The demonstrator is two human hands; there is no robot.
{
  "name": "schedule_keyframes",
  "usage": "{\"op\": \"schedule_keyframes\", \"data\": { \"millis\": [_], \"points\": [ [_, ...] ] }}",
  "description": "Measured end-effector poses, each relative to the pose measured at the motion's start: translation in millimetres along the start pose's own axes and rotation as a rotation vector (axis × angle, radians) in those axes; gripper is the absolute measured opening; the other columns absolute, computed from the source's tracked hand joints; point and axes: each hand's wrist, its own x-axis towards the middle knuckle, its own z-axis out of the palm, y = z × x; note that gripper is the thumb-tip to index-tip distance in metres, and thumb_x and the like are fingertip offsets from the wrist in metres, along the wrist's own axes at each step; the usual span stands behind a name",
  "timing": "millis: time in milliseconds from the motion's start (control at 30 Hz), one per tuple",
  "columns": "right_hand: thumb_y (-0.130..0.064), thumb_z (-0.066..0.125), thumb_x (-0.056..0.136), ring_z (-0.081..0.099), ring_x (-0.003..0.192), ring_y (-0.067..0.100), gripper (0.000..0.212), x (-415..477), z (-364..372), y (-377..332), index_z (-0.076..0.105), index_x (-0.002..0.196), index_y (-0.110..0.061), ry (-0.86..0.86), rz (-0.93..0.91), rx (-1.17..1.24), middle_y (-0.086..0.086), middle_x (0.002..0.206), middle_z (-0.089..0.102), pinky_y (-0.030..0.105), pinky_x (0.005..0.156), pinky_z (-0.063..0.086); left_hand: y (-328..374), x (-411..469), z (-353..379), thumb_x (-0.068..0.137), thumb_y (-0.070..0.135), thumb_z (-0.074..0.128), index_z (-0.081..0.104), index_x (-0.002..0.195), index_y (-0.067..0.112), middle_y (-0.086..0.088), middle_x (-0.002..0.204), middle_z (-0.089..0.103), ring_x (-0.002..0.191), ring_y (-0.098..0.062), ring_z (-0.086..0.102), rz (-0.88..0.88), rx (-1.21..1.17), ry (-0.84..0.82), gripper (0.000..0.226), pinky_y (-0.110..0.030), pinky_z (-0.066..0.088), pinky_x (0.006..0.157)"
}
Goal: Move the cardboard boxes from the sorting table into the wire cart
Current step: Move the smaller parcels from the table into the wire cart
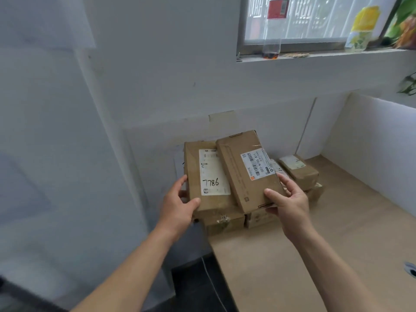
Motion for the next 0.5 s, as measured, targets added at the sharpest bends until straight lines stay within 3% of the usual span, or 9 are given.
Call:
{"op": "schedule_keyframes", "data": {
  "millis": [200,333,500],
  "points": [
    [0.003,0.067,0.089,0.076,0.086,0.025,0.054,-24.0,8.9,2.2,0.063,0.121,-0.040,-0.292,0.119,0.029,0.003,0.105,0.077,0.036,0.060,0.059,-6.5,-53.3,-32.9,0.090,0.006,0.071,0.044,0.148,0.033,0.006,0.106,0.066,0.083,-0.003,0.068,-0.020,0.032,0.132,0.070,-0.019,0.057,0.065],
    [0.007,0.063,0.090,0.075,0.086,0.026,0.058,-42.4,27.4,4.7,0.061,0.130,-0.034,-0.411,0.187,0.116,0.004,0.109,0.076,0.040,0.059,0.061,-12.9,-87.2,-61.2,0.090,0.006,0.071,0.044,0.148,0.034,0.003,0.110,0.066,0.092,-0.013,0.068,-0.039,0.041,0.221,0.070,-0.036,0.062,0.077],
    [0.007,0.062,0.089,0.075,0.088,0.027,0.055,-70.8,55.4,6.0,0.062,0.128,-0.031,-0.492,0.225,0.181,0.005,0.107,0.076,0.037,0.056,0.059,-23.0,-131.5,-103.6,0.093,0.010,0.069,0.042,0.144,0.043,0.003,0.117,0.061,0.101,-0.018,0.066,-0.071,0.042,0.314,0.067,-0.037,0.063,0.076]
  ]
}}
